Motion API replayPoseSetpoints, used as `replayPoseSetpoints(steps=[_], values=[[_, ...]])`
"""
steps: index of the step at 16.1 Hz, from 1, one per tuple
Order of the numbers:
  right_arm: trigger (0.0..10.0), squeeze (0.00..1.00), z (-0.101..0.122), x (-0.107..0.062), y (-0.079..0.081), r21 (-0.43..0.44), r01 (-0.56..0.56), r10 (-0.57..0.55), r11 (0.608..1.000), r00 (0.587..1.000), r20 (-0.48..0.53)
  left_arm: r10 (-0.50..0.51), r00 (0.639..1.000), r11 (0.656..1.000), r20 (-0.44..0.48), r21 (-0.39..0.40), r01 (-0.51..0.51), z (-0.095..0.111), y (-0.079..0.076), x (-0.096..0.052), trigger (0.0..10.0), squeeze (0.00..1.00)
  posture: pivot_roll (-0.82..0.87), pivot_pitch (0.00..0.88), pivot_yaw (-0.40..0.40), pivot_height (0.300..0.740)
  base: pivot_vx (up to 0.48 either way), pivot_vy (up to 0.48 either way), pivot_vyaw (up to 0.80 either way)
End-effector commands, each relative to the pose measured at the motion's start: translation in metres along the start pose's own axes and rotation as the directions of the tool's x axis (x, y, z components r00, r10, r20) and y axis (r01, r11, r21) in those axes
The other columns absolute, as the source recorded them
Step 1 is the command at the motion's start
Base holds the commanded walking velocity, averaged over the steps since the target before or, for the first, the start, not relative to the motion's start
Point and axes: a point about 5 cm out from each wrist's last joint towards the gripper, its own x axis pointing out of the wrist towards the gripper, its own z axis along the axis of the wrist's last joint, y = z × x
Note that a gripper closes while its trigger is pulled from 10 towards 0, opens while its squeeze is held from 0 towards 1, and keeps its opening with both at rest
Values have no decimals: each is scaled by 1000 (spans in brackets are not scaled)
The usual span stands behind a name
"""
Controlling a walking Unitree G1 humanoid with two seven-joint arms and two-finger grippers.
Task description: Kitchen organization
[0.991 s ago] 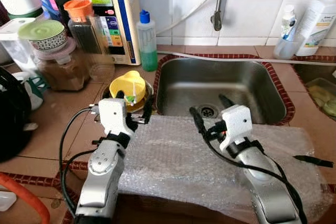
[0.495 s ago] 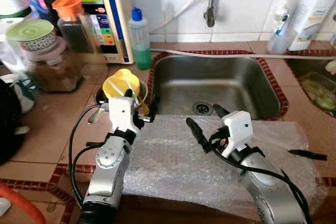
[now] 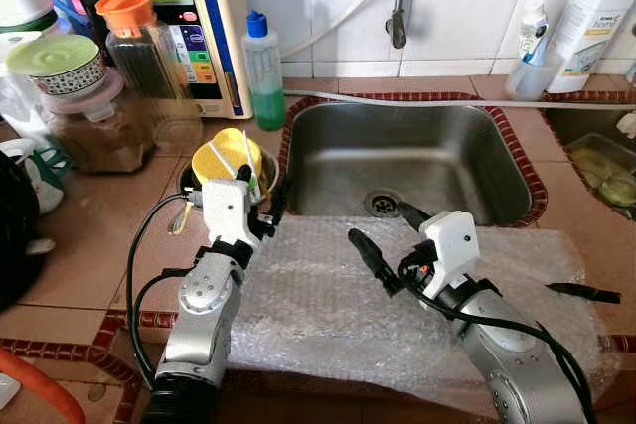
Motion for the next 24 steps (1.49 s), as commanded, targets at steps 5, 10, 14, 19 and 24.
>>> replayPoseSetpoints(steps=[5,10,14,19,24], values=[[10000,0,5,1,0,-8,3,-3,1000,1000,12,58,998,998,32,17,-59,10,12,4,10000,0,-310,74,96,740,0,0,0],[10000,0,4,2,2,-32,-6,7,999,1000,13,129,987,992,96,-3,-129,25,24,3,10000,1000,-304,70,91,740,0,0,0],[10000,0,4,1,1,-31,-15,15,999,1000,8,52,987,983,149,169,-78,35,22,-17,10000,1000,-296,70,83,740,0,0,0],[10000,0,3,2,2,-32,-40,40,999,999,-1,-32,990,972,135,237,-1,29,8,-31,10000,1000,-292,69,75,740,0,0,0],[10000,0,4,3,2,-36,-42,42,998,999,0,-102,991,919,85,388,61,14,-1,-32,10000,0,-302,67,74,740,0,0,0]])
